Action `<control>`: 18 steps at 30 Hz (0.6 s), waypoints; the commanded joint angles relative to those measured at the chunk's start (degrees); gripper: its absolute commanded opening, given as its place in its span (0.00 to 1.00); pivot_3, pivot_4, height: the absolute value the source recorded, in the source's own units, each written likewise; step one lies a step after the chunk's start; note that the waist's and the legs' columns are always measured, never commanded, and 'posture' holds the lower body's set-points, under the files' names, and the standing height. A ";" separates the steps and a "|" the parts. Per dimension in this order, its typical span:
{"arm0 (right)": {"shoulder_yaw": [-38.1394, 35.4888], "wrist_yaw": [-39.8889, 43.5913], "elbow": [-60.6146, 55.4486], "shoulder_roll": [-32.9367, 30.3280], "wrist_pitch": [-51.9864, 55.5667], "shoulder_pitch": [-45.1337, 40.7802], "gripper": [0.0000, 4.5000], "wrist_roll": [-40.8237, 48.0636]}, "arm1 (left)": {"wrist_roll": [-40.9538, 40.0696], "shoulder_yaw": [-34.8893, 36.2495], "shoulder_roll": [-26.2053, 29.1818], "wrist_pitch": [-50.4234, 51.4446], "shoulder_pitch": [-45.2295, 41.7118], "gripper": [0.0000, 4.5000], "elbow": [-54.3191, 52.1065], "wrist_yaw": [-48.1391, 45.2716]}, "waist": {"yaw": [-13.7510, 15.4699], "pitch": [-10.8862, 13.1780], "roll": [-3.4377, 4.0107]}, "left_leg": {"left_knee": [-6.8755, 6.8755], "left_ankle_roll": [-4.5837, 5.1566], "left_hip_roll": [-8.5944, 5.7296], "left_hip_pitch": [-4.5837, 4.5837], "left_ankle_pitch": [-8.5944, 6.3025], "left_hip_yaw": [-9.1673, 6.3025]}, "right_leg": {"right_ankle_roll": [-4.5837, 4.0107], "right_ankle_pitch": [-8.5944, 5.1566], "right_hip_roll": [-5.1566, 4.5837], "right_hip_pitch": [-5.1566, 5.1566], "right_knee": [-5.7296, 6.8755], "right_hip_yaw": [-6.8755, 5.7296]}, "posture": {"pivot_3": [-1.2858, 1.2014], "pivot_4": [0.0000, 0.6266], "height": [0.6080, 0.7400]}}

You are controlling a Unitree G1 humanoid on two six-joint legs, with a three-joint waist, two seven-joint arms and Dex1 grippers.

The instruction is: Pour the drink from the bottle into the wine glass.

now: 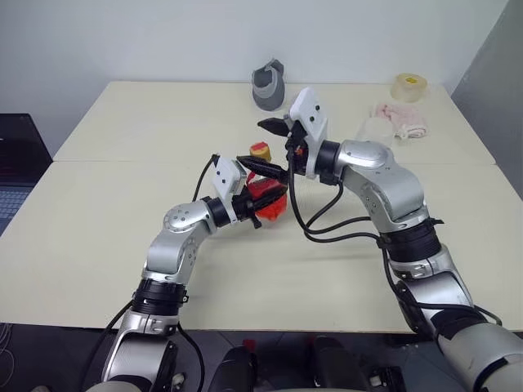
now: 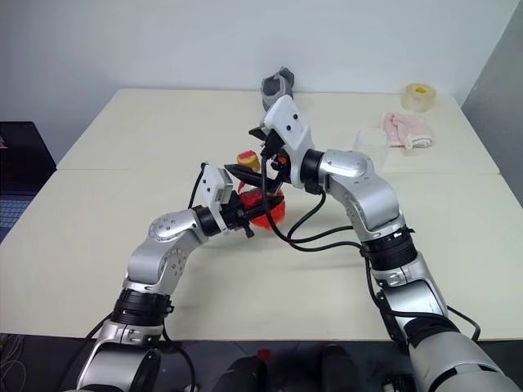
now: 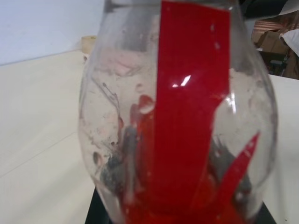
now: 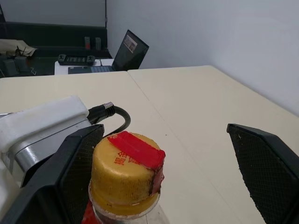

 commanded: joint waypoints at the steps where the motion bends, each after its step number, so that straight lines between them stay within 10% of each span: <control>1: -3.06 -1.80 -1.73 -1.00 -0.32 -1.00 1.00 -0.17 | -1.21 0.87 0.74 -0.06 0.29 0.22 -3.92 -0.12 | 0.01 0.00 0.00 | 0.00 0.00 0.00 0.00 0.00 0.00 | 0.00 0.00 0.00 0.00 0.00 0.00 | 0.52 0.24 1.00; 18: -7.09 -2.95 -6.60 -9.02 3.12 3.94 1.00 2.39 | -1.24 1.95 1.21 0.81 -2.22 0.22 -2.30 0.66 | 0.05 0.00 0.00 | 0.00 0.01 0.00 0.00 0.00 0.00 | 0.00 0.00 0.00 0.01 0.00 -0.01 | 0.52 0.24 1.00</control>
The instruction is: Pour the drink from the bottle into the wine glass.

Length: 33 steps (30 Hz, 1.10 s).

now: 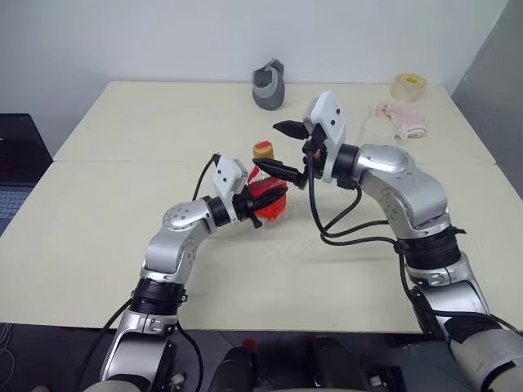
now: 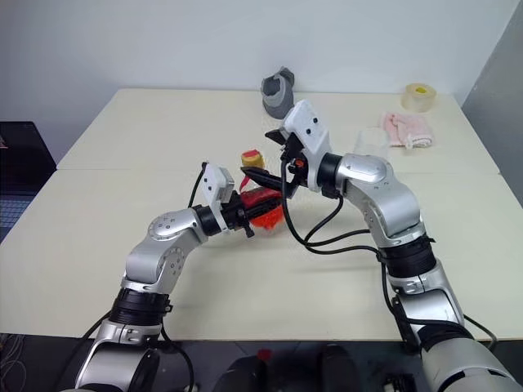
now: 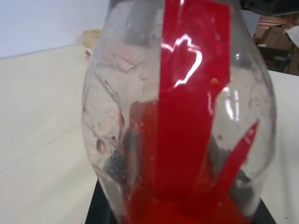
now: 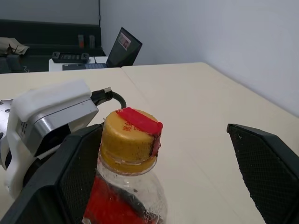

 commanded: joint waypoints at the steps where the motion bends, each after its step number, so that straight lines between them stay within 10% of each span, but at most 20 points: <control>1: -5.67 -2.70 -0.04 -3.10 0.63 0.44 1.00 -0.77 | -1.31 2.17 0.81 -1.49 -1.32 0.22 -1.77 -0.37 | 0.00 0.00 0.00 | 0.00 0.00 0.00 0.00 0.00 0.01 | 0.00 0.00 0.00 0.00 0.00 0.01 | 0.52 0.24 1.00; 17: -6.97 0.49 -11.97 -3.97 11.62 2.76 1.00 10.96 | -0.65 2.27 1.01 -3.38 -3.35 0.22 1.33 -1.73 | -0.01 0.00 -0.01 | 0.00 0.02 0.04 -0.02 0.00 0.01 | 0.00 0.00 0.00 0.02 0.00 0.00 | 0.52 0.24 1.00; 33: -2.60 -2.66 2.54 4.33 1.35 -6.83 1.00 2.20 | -0.65 1.63 1.10 -3.65 -3.01 0.22 1.39 -3.18 | -0.01 0.00 0.00 | -0.01 0.02 -0.01 -0.01 0.01 0.02 | 0.00 0.00 0.03 -0.01 0.00 0.00 | 0.52 0.24 1.00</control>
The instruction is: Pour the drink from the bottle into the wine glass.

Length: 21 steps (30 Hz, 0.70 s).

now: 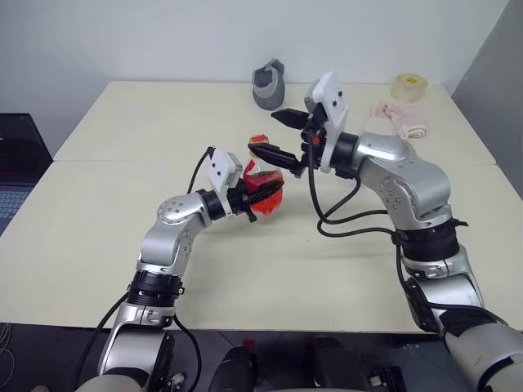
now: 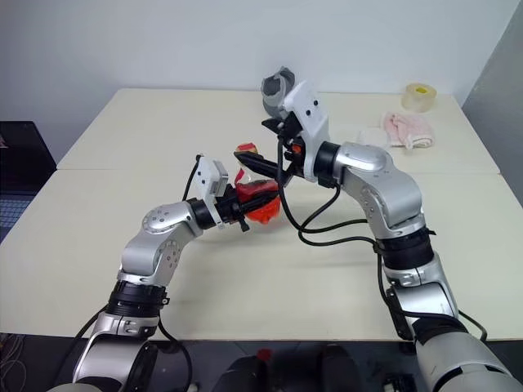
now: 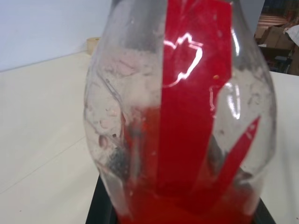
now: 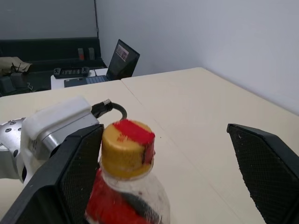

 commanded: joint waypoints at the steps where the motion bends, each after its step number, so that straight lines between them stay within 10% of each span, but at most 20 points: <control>1: -0.26 -0.03 0.94 1.19 -2.93 -2.61 1.00 -1.00 | -0.60 0.45 0.07 -1.21 -0.88 0.22 -1.78 -0.34 | 0.00 0.00 0.00 | 0.00 0.00 0.00 0.00 0.00 0.00 | 0.00 0.00 0.00 0.00 0.00 0.00 | 0.52 0.24 1.00; 21: -3.31 2.14 -2.90 -6.25 -0.80 3.55 1.00 -2.15 | -0.52 0.73 0.02 -1.43 -0.57 0.21 -2.43 0.25 | 0.08 0.00 0.00 | 0.00 0.00 -0.02 -0.01 0.00 0.00 | 0.00 0.00 -0.02 0.01 -0.01 0.00 | 0.52 0.24 1.00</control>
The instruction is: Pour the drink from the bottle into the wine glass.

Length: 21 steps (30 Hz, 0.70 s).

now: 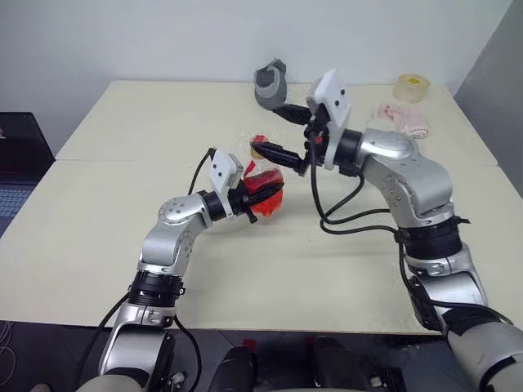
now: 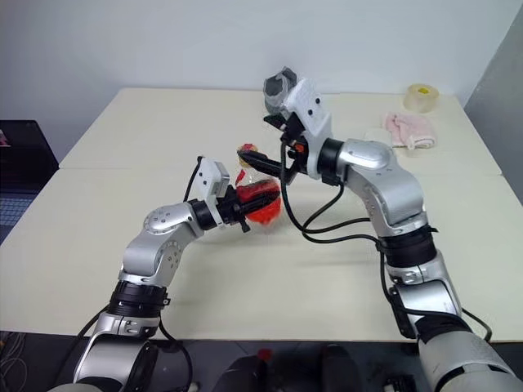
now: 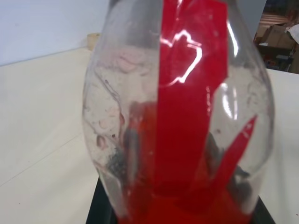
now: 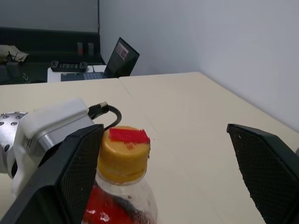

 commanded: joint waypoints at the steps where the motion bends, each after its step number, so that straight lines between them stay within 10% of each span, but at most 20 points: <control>1: -3.44 -0.73 -1.79 -3.62 2.05 2.01 1.00 0.01 | -1.11 1.41 0.20 -1.67 -0.67 0.21 -2.90 -0.01 | 0.03 0.00 0.00 | 0.00 0.00 0.00 0.00 0.00 0.00 | 0.00 0.00 0.00 0.00 0.00 0.00 | 0.52 0.24 1.00; 10: -5.84 1.55 -6.01 -9.43 4.49 5.29 1.00 2.72 | -1.13 1.45 0.13 -1.91 -1.15 0.21 -2.27 -0.18 | -0.08 0.00 0.00 | -0.01 0.01 0.04 0.00 -0.01 0.04 | 0.00 0.00 0.01 0.00 0.01 0.03 | 0.52 0.24 1.00; 21: -3.10 -0.65 -8.37 -1.42 5.03 3.31 1.00 6.09 | -1.00 1.03 -0.61 -1.93 -1.77 0.21 -1.91 -0.30 | -0.04 0.00 0.00 | 0.01 0.01 0.02 0.00 0.00 0.02 | 0.00 0.00 0.01 0.01 0.01 0.02 | 0.52 0.24 1.00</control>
